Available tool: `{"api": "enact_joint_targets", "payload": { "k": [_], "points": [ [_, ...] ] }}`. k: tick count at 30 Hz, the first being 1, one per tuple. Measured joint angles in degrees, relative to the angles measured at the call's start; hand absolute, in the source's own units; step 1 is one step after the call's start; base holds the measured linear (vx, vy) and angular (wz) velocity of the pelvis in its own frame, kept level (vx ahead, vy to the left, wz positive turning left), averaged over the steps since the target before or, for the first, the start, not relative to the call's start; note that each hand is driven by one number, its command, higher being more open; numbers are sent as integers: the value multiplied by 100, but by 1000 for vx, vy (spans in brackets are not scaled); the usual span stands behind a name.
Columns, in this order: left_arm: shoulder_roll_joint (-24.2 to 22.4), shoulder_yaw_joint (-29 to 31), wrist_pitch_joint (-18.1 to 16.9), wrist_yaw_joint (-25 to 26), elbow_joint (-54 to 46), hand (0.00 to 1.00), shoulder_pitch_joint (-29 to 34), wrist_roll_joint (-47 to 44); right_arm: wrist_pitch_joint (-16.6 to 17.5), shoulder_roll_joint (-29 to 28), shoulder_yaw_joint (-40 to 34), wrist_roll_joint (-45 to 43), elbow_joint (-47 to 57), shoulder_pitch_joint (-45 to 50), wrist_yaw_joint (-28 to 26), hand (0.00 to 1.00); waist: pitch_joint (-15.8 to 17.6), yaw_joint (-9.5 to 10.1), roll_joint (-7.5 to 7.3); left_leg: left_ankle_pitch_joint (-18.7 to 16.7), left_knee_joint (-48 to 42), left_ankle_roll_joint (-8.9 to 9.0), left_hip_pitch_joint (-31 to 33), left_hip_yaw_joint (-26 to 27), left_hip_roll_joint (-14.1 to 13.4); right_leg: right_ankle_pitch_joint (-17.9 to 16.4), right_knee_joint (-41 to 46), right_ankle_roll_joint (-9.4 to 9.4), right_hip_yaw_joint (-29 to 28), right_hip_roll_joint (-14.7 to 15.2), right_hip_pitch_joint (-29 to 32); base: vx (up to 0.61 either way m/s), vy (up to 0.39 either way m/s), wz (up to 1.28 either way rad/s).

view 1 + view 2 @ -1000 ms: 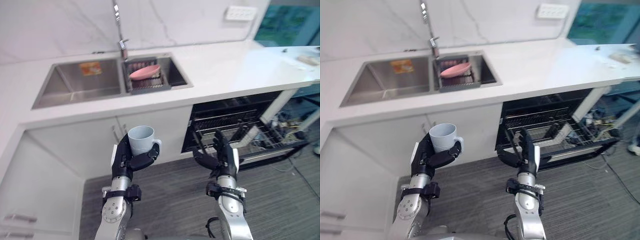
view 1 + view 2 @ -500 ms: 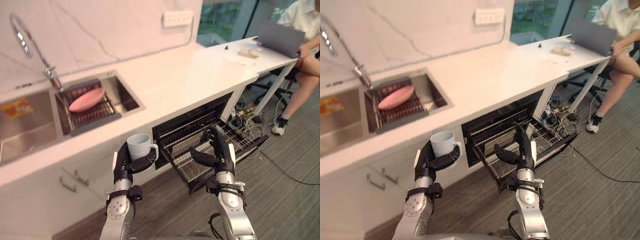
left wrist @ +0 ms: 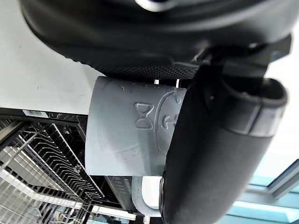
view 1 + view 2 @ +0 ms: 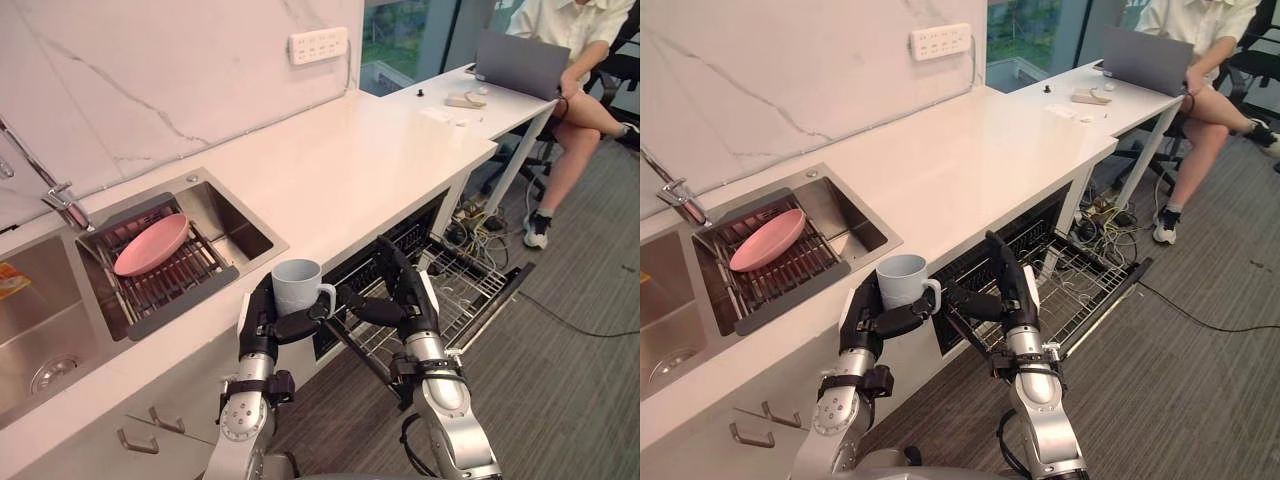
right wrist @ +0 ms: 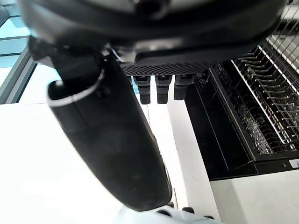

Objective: Walk over to the sink, pick up the cup, carry it to the dishwasher, place the cup inside the dishwasher, then close the dishwasher door

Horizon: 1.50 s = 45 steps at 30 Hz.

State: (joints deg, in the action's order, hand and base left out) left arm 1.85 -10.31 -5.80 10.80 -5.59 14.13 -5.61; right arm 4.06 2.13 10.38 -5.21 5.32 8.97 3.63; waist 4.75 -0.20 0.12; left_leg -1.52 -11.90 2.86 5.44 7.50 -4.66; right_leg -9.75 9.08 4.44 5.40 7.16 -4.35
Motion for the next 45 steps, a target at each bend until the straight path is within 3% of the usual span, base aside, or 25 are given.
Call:
{"api": "enact_joint_targets", "payload": {
  "k": [7,20,45],
  "points": [
    [98,268,5,6,209,30,-277,-3,2,162,-39,-425,0,-138,-294,90,3,-74,-4,389,793,-5,-357,-8,-36,375,-442,-82,-195,-172,-51,-49,-38,-18],
    [149,273,6,-123,355,30,-409,-13,39,189,131,-719,2,-186,-585,90,-156,-78,0,852,1579,19,-652,-43,4,538,-704,-60,-188,-209,-106,-8,-1,-1],
    [249,-333,-27,-458,324,30,-710,-16,49,215,682,-874,-252,-608,-772,90,-330,-71,-23,969,1686,8,-712,-192,68,542,-753,-47,-48,-168,-214,-8,-2,3]
  ]
}}
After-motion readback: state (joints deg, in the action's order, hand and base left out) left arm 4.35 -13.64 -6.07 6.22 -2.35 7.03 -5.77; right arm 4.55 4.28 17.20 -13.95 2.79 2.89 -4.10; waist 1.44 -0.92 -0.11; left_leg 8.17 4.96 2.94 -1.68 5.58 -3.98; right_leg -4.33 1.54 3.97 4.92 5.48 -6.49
